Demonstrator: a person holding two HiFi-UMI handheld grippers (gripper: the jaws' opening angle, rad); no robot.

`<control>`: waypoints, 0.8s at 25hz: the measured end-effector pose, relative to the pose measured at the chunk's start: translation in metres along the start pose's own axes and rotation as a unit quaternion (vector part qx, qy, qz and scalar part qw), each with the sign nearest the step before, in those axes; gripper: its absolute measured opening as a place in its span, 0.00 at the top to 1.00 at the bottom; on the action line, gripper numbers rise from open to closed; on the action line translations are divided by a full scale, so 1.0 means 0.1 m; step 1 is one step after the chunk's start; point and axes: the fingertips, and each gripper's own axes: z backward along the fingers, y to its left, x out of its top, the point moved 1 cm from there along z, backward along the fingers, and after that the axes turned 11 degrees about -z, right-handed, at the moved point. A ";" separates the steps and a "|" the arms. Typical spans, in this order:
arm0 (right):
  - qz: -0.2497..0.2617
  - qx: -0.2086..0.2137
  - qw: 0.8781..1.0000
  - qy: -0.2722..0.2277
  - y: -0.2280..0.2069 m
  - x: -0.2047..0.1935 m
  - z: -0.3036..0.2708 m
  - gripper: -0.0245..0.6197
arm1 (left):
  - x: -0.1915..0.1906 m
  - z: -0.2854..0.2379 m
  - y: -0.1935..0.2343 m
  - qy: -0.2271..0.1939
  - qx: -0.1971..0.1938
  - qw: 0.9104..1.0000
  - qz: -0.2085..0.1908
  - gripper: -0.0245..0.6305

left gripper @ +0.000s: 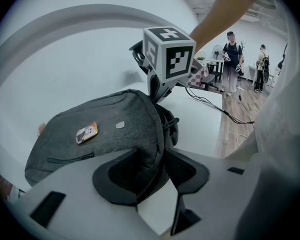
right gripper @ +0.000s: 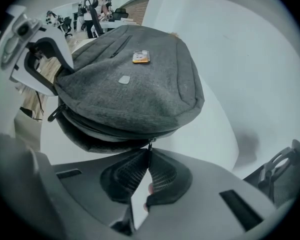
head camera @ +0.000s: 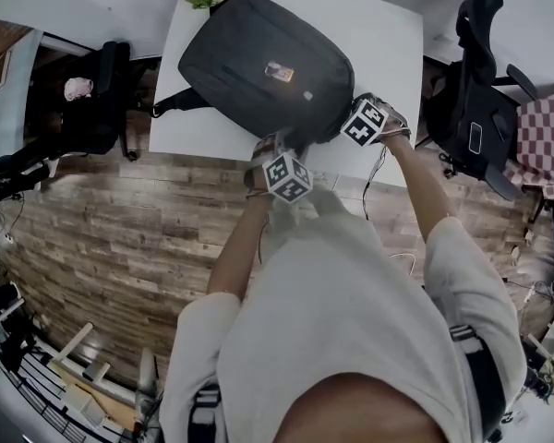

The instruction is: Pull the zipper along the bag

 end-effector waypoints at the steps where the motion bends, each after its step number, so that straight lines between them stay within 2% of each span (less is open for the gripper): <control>1: 0.003 0.000 1.000 0.000 0.05 -0.01 0.03 0.93 | 0.00 0.00 0.01 0.000 -0.001 1.000 0.000 0.67; 9: -0.021 0.015 1.000 0.009 0.46 -0.09 0.19 0.93 | -0.01 -0.02 0.01 -0.004 -0.009 1.000 0.002 0.67; 13: -0.055 0.025 0.998 0.007 0.66 -0.07 0.27 0.93 | -0.01 -0.02 0.01 -0.005 -0.012 1.000 0.004 0.67; 20: -0.067 0.031 0.997 0.011 0.90 -0.02 0.33 0.93 | -0.02 -0.03 0.00 -0.008 -0.017 1.000 0.008 0.67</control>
